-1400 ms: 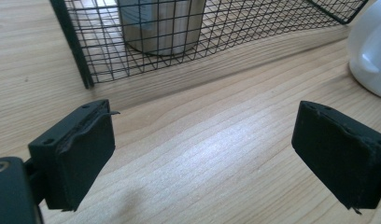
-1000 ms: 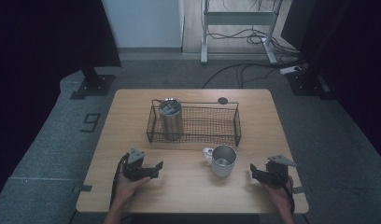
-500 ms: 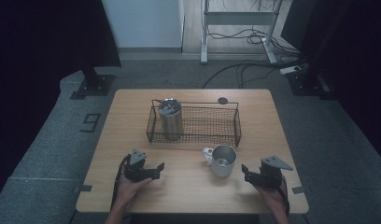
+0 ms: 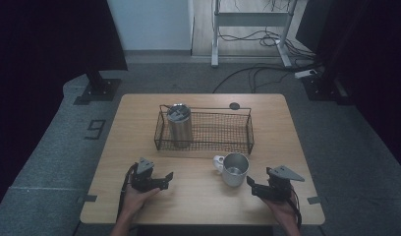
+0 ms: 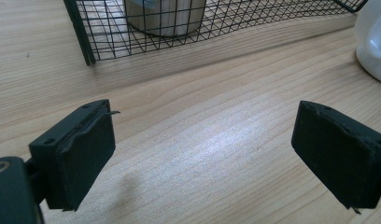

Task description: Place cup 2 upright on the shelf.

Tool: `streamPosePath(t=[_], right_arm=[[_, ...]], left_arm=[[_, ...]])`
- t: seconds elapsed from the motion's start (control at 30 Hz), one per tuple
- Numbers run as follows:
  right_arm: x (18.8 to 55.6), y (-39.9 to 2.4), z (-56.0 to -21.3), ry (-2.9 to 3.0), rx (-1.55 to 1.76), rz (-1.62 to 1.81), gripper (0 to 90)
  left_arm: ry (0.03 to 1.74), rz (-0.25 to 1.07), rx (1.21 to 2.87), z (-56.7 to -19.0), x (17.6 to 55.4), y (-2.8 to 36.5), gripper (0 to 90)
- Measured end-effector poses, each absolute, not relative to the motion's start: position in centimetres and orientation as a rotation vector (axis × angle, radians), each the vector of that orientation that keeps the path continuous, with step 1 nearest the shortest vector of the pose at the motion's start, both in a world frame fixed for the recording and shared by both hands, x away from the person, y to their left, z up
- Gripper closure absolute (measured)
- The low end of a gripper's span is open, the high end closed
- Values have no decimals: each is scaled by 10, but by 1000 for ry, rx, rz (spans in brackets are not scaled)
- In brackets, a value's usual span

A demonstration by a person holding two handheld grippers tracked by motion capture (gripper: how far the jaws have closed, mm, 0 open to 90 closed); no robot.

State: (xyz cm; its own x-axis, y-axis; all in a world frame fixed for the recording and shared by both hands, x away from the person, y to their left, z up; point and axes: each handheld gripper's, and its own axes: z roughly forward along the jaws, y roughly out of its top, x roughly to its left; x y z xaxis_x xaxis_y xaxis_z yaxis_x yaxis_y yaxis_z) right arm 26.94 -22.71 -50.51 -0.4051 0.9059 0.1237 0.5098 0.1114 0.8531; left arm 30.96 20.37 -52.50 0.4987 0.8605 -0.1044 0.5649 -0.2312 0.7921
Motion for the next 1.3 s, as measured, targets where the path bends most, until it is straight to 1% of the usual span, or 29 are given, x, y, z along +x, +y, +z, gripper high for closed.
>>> streamPosePath(t=[0.3, 0.77, 1.3], right_arm=[[266, -215, -500, 1988, 1344, 1295, 127], [269, -201, -501, 2021, 1306, 1317, 114], [281, -187, -505, 2035, 1286, 1321, 78]], left_arm=[[1175, 459, 1927, -526, 310, 204, 64], [1196, 462, 1913, -528, 312, 209, 69], [1204, 453, 1903, -527, 312, 213, 70]])
